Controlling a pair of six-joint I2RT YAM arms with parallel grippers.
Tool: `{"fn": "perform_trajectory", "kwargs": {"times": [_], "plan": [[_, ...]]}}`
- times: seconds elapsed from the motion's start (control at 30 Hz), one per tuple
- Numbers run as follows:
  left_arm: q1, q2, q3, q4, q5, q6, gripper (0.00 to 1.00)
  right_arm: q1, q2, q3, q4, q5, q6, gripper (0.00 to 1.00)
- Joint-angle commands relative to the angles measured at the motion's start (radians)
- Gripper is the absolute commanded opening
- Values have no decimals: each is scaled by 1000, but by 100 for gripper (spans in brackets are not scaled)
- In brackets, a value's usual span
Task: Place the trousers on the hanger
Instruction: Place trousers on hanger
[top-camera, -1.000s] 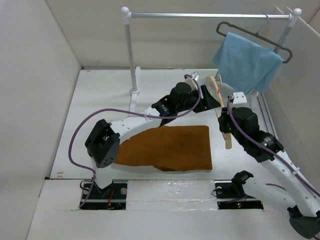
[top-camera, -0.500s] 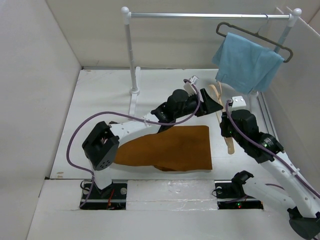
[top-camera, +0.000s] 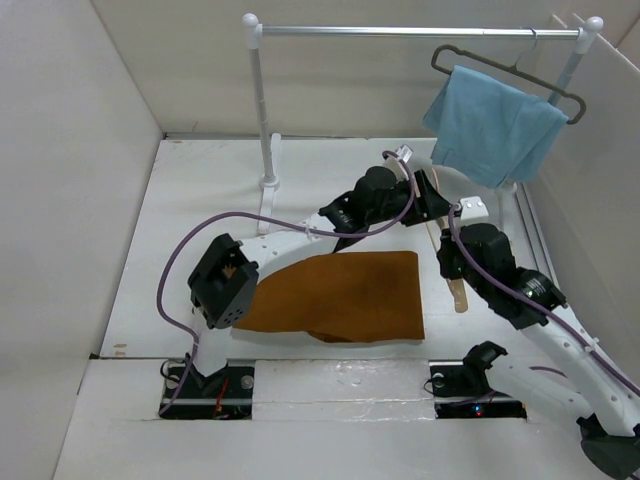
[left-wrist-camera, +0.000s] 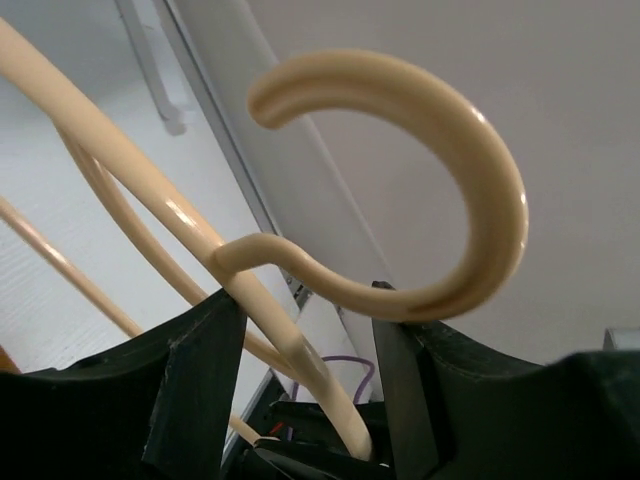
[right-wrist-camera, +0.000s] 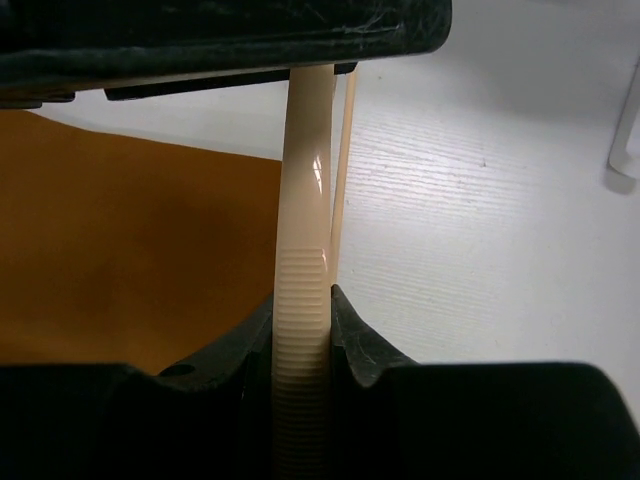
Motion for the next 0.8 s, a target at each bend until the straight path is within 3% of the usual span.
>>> {"fn": "perform_trajectory", "kwargs": {"times": [0.0, 0.07, 0.13, 0.17, 0.2, 0.23, 0.3, 0.33, 0.4, 0.43, 0.5, 0.53, 0.67, 0.73, 0.77], "plan": [[-7, 13, 84, -75, -22, 12, 48, 33, -23, -2, 43, 16, 16, 0], [-7, 16, 79, -57, -29, -3, 43, 45, -21, -5, 53, 22, 19, 0], [-7, 13, 63, -8, -31, -33, 27, 54, -10, -2, 37, 31, 25, 0], [-16, 8, 40, 20, -25, -49, 7, 65, -1, 4, 17, 34, 33, 0], [-16, 8, 40, 20, -20, -50, 6, 65, 2, 5, 17, 34, 36, 0], [-16, 6, 30, 41, -16, -66, 0, 65, 5, 7, -5, 33, 40, 0], [-16, -7, -28, 80, 3, -83, 0, 85, 2, 4, -23, 27, 60, 0], [-16, -16, -60, 106, 12, -109, 0, 85, -10, -2, -57, 27, 73, 5], [-16, -59, -189, 214, 23, -141, 0, 94, -30, -8, -100, 31, 96, 25], [-28, -75, -238, 289, 23, -157, 0, 94, -58, -11, -135, 7, 96, 47], [-44, -107, -357, 362, 26, -194, 0, 94, -93, -8, -173, -15, 103, 69], [-55, -113, -393, 435, 24, -207, 0, 94, -130, -7, -204, -38, 103, 74], [-73, -130, -532, 590, 32, -254, 0, 71, -191, 24, -243, -70, 99, 81], [-85, -135, -565, 656, 24, -266, 0, 50, -193, 19, -218, -93, 83, 73], [-99, -133, -595, 687, 24, -275, 0, 50, -178, 9, -203, -108, 65, 63]]}}
